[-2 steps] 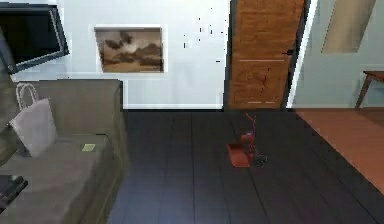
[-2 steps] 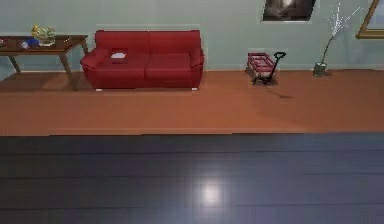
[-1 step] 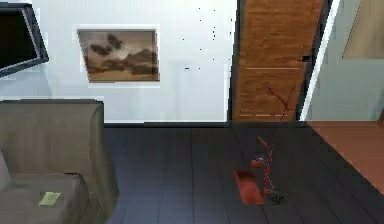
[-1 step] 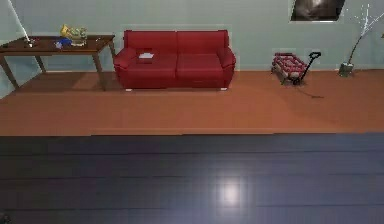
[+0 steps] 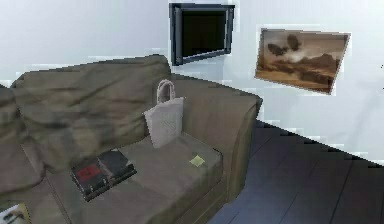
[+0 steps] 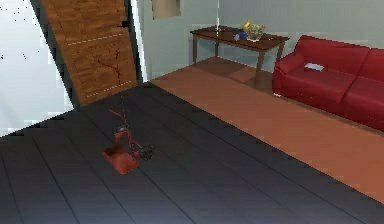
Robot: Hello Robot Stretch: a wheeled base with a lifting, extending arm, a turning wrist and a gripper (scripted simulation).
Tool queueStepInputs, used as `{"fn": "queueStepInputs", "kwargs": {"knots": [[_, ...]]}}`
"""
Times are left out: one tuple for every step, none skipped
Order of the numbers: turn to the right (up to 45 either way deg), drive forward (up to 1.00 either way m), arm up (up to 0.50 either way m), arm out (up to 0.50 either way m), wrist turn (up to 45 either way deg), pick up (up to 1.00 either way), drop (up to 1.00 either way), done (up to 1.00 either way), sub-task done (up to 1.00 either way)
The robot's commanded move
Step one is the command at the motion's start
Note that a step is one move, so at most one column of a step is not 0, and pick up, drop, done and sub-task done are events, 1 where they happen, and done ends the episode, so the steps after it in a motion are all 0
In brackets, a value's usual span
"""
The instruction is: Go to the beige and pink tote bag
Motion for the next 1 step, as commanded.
{"fn": "queueStepInputs", "kwargs": {"knots": [[0.0, 0.00, 0.00, 0.00, 0.0, 0.00, 0.00, 1.00, 0.00]]}}
